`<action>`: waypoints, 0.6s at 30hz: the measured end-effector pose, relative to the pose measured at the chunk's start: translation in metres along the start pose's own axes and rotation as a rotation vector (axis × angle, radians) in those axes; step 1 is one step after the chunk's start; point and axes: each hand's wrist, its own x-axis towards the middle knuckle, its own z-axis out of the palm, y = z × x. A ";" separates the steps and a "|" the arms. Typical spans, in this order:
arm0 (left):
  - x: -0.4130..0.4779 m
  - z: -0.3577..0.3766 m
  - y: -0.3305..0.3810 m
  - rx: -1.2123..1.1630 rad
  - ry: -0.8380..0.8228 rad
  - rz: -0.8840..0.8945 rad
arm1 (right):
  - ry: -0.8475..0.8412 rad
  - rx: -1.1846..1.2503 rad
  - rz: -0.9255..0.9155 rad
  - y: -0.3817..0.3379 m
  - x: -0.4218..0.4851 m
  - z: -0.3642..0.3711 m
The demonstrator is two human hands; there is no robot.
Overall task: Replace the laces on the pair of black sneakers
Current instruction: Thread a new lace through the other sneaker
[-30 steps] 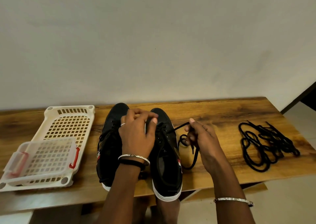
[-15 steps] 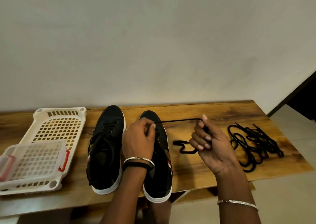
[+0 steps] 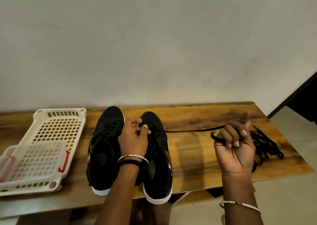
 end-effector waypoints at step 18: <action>-0.019 0.003 0.018 0.159 -0.621 0.383 | 0.306 -0.456 0.096 0.077 0.013 0.013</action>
